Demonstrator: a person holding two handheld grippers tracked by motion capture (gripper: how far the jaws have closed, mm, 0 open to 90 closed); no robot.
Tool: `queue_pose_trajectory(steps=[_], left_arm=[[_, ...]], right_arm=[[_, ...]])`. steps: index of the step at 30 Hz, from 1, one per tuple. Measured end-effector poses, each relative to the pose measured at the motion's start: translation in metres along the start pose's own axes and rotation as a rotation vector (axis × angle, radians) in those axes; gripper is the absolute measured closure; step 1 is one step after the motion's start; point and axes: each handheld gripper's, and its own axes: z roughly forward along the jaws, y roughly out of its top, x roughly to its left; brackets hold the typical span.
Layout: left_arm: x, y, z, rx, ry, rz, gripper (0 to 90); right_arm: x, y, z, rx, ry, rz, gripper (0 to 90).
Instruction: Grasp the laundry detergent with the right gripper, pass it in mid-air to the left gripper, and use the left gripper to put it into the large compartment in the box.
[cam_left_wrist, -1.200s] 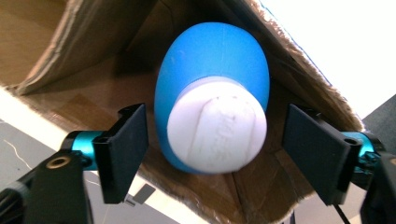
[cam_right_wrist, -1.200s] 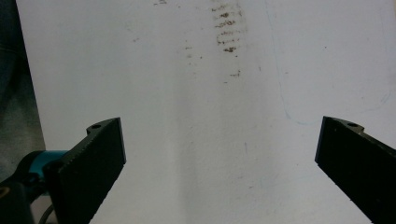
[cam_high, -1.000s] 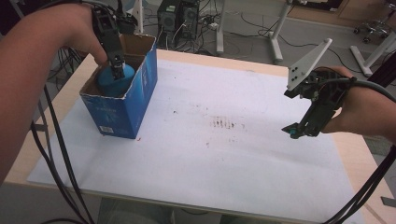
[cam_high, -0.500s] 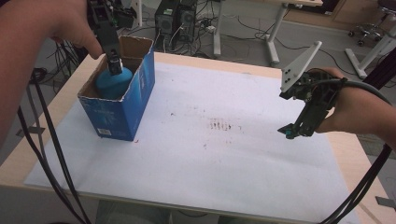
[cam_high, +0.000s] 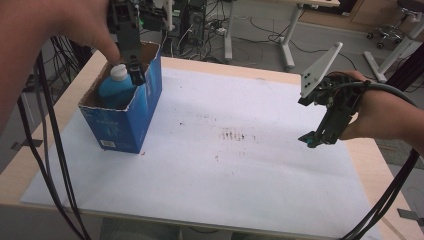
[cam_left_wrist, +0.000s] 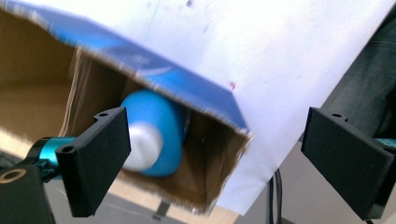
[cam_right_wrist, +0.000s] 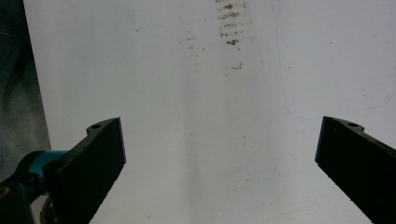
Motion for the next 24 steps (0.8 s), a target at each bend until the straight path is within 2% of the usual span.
queue_pose_trajectory(steps=[5,10,14,17,21,24], left_arm=[[-0.015,0.015,0.001,-0.002,-0.008,0.074,5.9],[-0.024,0.028,0.006,0.006,-0.011,0.124,4.4],[-0.026,0.034,0.010,0.006,-0.001,0.152,1.6],[-0.028,0.044,0.018,0.004,-0.008,0.183,1.6],[-0.030,0.050,0.024,0.009,-0.019,0.191,1.6],[-0.034,0.057,0.029,-0.001,-0.032,0.214,1.6]], right_arm=[[-0.002,-0.002,0.005,0.033,0.017,-0.009,0.8],[-0.006,-0.003,0.008,0.053,0.015,-0.020,0.7],[-0.009,-0.003,0.008,0.064,0.013,-0.018,0.7],[-0.015,-0.003,0.008,0.090,0.014,-0.025,0.7],[-0.023,-0.004,0.009,0.111,0.017,-0.029,0.7],[-0.027,-0.003,0.010,0.112,0.019,-0.026,0.7]])
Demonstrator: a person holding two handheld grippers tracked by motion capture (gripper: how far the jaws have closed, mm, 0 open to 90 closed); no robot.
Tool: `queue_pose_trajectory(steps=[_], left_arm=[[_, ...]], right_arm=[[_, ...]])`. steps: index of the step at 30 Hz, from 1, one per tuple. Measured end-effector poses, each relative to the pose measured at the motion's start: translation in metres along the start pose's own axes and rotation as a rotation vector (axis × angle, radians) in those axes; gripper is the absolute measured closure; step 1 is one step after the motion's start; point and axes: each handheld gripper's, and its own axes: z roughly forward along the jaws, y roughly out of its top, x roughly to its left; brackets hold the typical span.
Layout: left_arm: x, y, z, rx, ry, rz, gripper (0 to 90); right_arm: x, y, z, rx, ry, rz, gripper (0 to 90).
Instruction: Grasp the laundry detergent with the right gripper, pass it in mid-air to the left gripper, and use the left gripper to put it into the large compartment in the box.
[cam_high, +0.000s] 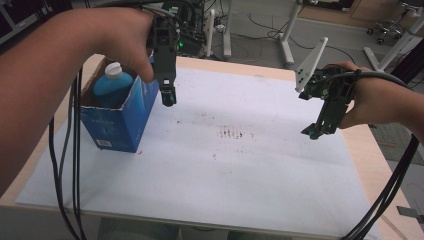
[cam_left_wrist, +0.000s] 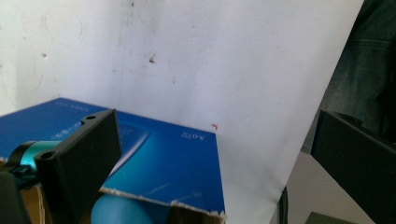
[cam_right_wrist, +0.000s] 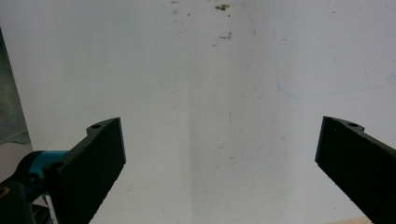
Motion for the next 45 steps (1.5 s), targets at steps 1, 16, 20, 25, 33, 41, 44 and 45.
queue_pose_trajectory(steps=[1,16,20,25,33,41,44,45], left_arm=[[0.000,0.000,0.000,0.000,0.000,0.000,1.6],[-0.002,0.018,0.016,-0.021,-0.011,0.049,1.6],[-0.003,0.022,0.018,-0.022,-0.012,0.054,1.6],[-0.001,0.025,0.021,-0.017,-0.008,0.053,1.6],[-0.001,0.024,0.022,-0.013,-0.014,0.059,1.6],[0.000,0.023,0.023,-0.008,-0.018,0.056,1.6],[0.001,0.023,0.024,-0.007,-0.020,0.059,1.6],[0.001,0.024,0.024,-0.006,-0.021,0.057,1.6]], right_arm=[[0.000,0.000,0.000,0.000,0.000,0.000,0.7],[-0.007,0.002,0.008,0.013,0.010,-0.008,0.7],[-0.006,0.000,0.008,0.020,0.010,-0.009,0.7],[-0.006,0.000,0.009,0.032,0.015,-0.013,0.7],[-0.007,0.002,0.012,0.035,0.015,-0.009,0.8],[-0.009,0.002,0.014,0.039,0.020,-0.009,0.8],[-0.009,0.002,0.014,0.040,0.019,-0.010,0.7],[-0.009,0.002,0.014,0.040,0.021,-0.009,0.7]])
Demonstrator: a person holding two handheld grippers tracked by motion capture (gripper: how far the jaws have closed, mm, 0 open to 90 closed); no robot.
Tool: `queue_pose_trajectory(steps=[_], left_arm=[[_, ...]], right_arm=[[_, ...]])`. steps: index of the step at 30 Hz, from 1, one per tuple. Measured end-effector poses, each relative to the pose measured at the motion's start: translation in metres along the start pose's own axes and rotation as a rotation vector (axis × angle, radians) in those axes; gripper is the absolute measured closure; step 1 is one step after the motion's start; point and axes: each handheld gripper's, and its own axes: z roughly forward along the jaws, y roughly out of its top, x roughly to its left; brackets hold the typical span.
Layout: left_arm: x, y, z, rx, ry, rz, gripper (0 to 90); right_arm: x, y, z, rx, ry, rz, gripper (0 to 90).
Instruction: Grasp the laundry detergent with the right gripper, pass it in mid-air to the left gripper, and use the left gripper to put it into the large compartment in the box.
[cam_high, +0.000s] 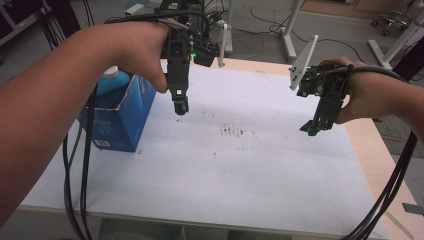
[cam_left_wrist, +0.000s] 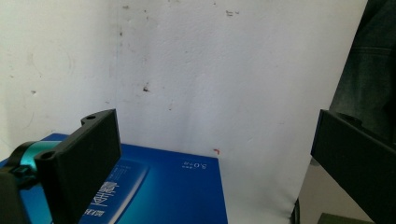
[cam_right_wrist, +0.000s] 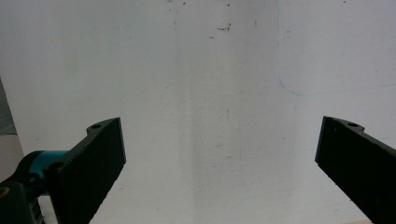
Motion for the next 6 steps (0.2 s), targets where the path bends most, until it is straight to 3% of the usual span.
queue_pose_trajectory(steps=[6], left_arm=[[-0.0006,0.0011,0.0031,0.008,-0.007,-0.002,1.6]], right_arm=[[0.0008,0.0001,-0.0006,-0.001,-0.002,0.001,0.8]])
